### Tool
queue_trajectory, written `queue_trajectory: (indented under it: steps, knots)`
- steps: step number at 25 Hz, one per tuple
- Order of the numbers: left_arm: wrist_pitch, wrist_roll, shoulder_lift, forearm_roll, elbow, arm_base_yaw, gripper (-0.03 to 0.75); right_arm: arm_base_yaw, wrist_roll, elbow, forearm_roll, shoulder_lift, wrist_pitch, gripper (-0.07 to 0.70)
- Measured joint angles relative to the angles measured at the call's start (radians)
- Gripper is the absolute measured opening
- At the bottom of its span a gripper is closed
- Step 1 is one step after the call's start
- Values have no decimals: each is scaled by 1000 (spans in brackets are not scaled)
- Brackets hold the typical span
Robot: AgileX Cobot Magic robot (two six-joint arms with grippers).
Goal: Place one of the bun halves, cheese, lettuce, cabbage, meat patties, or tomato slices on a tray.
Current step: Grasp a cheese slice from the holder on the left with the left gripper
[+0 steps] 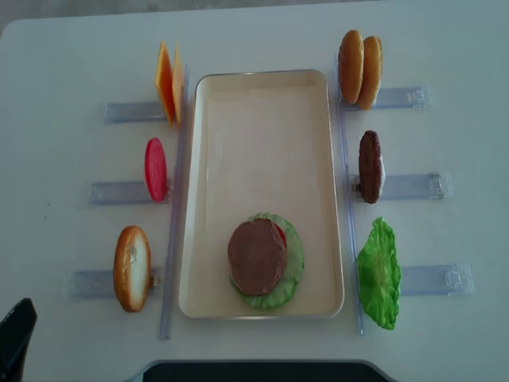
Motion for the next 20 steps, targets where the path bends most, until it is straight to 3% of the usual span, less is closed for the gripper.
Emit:
queue_trajectory:
  steps: [20]
  knots:
    - [0,0,0,0,0,0,573,0,0,0,0,0,0,542]
